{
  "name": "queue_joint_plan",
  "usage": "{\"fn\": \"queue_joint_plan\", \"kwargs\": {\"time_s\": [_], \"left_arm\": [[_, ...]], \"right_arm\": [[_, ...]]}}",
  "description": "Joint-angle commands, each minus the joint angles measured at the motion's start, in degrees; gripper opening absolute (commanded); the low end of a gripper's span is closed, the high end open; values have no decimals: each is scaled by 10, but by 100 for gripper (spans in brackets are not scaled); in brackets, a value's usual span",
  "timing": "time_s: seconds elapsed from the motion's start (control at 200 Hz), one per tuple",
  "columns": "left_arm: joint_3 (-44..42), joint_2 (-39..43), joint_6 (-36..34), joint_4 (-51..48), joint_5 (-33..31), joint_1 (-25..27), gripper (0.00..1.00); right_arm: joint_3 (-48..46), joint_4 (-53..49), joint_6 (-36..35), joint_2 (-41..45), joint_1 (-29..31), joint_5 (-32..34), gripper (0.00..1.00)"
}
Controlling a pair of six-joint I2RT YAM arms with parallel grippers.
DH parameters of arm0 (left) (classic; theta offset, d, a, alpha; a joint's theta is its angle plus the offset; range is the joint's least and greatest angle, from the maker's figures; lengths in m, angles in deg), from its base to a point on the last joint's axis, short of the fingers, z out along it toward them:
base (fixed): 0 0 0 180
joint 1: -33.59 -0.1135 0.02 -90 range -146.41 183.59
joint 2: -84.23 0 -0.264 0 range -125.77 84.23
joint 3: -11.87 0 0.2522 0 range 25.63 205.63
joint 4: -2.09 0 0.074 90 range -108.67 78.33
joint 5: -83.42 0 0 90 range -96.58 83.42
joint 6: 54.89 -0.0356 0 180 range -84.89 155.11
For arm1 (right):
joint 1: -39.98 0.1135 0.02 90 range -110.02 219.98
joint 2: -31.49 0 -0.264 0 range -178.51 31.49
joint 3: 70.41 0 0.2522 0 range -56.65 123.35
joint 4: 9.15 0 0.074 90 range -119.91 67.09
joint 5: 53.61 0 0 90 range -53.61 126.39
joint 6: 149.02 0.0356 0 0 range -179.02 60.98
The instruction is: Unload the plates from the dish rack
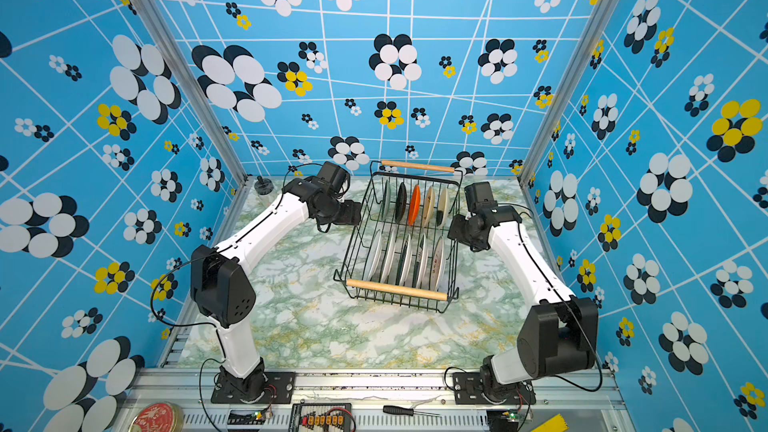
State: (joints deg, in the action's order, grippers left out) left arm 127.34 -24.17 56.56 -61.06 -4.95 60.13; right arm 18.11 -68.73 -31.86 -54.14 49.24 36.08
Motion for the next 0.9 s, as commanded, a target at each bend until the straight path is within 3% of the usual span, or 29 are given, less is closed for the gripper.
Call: {"fn": "queue_joint_plan", "kwargs": {"time_s": [0.0, 0.285, 0.54, 0.895], "left_arm": [[20, -10, -13, -13, 11, -10, 84], [-6, 15, -11, -3, 10, -25, 82], [-61, 70, -23, 4, 16, -72, 83], [-111, 136, -71, 2, 24, -130, 82]], "right_arm": [[24, 0, -14, -25, 8, 21, 55], [95, -43, -47, -104, 27, 37, 36], [151, -77, -90, -163, 38, 44, 18], [262, -119, -189, -243, 65, 24, 5]]}}
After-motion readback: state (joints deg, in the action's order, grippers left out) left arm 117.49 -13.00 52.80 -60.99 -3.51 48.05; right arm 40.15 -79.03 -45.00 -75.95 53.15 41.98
